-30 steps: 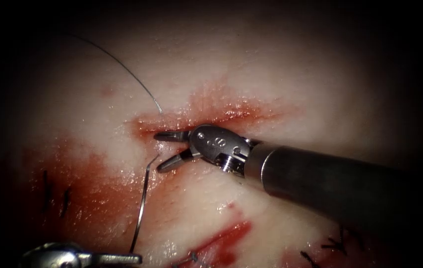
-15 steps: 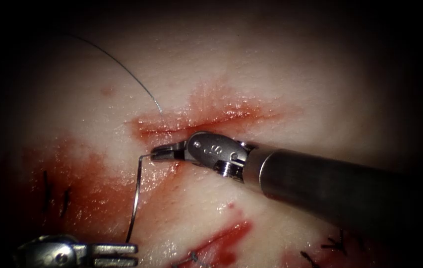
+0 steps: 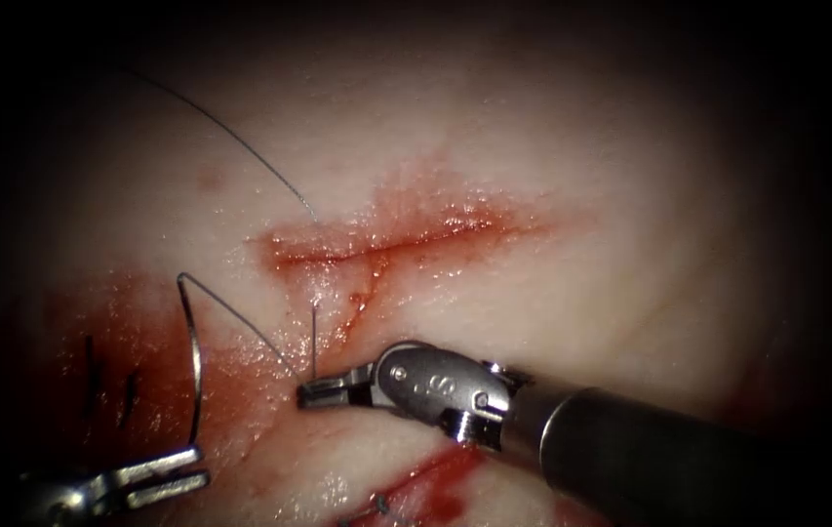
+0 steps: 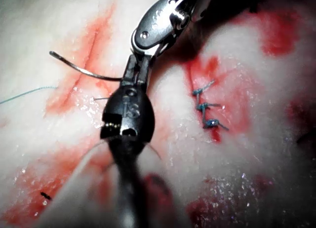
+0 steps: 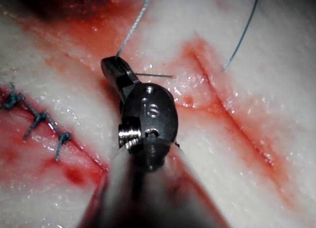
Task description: Wound Closure
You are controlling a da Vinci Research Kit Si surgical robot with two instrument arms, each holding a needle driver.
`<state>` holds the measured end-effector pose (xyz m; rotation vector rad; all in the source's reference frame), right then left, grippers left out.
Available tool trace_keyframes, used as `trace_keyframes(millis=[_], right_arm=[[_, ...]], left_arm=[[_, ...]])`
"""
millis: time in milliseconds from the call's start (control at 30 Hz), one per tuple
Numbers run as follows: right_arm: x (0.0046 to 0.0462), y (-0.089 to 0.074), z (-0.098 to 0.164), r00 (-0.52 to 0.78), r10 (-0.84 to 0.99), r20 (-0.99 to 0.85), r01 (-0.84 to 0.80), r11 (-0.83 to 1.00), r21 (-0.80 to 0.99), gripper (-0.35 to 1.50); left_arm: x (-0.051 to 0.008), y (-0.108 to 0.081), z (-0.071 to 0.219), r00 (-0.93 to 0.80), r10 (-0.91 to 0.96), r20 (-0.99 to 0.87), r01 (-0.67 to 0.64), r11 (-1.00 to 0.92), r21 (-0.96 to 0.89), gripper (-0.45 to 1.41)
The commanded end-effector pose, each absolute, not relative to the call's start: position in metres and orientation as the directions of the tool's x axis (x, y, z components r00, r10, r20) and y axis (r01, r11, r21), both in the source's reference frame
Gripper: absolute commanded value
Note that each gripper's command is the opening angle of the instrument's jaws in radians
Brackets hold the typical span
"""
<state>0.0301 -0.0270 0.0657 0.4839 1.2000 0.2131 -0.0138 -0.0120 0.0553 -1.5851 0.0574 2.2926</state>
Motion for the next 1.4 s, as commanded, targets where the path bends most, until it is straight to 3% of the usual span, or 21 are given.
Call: trace_keyframes(millis=[33, 267, 300, 333, 400, 467, 500, 800, 1000, 1200, 1333, 1400], right_arm=[[0.0313, -0.028, 0.065, 0.352, 0.413, -0.840, 0.107, 0.874, 0.475, -0.35], [0.0327, -0.029, 0.061, 0.341, 0.430, -0.836, 0.125, 0.861, 0.493, -0.35], [0.0329, -0.029, 0.061, 0.340, 0.427, -0.838, 0.124, 0.863, 0.490, -0.11], [0.0331, -0.028, 0.061, 0.338, 0.419, -0.842, 0.126, 0.867, 0.482, 0.34], [0.0333, -0.028, 0.061, 0.340, 0.398, -0.852, 0.105, 0.885, 0.455, 0.93], [0.0333, -0.026, 0.062, 0.341, 0.369, -0.864, 0.077, 0.906, 0.417, 1.23], [0.0332, -0.026, 0.062, 0.337, 0.359, -0.870, 0.069, 0.912, 0.403, 1.26], [0.0313, -0.021, 0.063, 0.352, 0.268, -0.897, -0.023, 0.960, 0.278, 1.26], [0.0317, -0.019, 0.069, 0.403, 0.234, -0.885, -0.111, 0.972, 0.207, 1.25], [0.0326, -0.019, 0.074, 0.422, 0.205, -0.883, -0.100, 0.979, 0.179, 1.21], [0.0331, -0.019, 0.075, 0.416, 0.212, -0.884, -0.088, 0.977, 0.193, 0.94], [0.0333, -0.019, 0.075, 0.408, 0.209, -0.889, -0.070, 0.978, 0.198, 0.57]], left_arm=[[-0.0144, -0.012, 0.056, -0.316, 0.259, -0.913, -0.315, -0.936, -0.157, -0.45], [-0.0139, -0.013, 0.054, -0.311, 0.260, -0.914, -0.370, -0.919, -0.135, -0.45], [-0.0136, -0.013, 0.054, -0.307, 0.262, -0.915, -0.377, -0.916, -0.136, -0.45], [-0.0132, -0.012, 0.054, -0.306, 0.265, -0.914, -0.391, -0.911, -0.133, -0.45], [-0.0121, -0.012, 0.054, -0.300, 0.272, -0.914, -0.423, -0.897, -0.128, -0.45], [-0.0107, -0.012, 0.054, -0.301, 0.264, -0.916, -0.457, -0.883, -0.105, -0.45], [-0.0100, -0.011, 0.054, -0.310, 0.259, -0.915, -0.471, -0.877, -0.089, -0.45], [-0.0035, -0.010, 0.053, -0.377, 0.251, -0.891, -0.555, -0.832, 0.001, -0.45], [-0.0039, -0.010, 0.054, -0.383, 0.254, -0.888, -0.566, -0.825, 0.008, -0.45], [-0.0046, -0.010, 0.054, -0.378, 0.251, -0.891, -0.563, -0.827, 0.006, -0.45], [-0.0047, -0.010, 0.054, -0.379, 0.252, -0.891, -0.564, -0.826, 0.006, -0.45], [-0.0047, -0.010, 0.054, -0.378, 0.253, -0.890, -0.563, -0.826, 0.004, -0.45]])
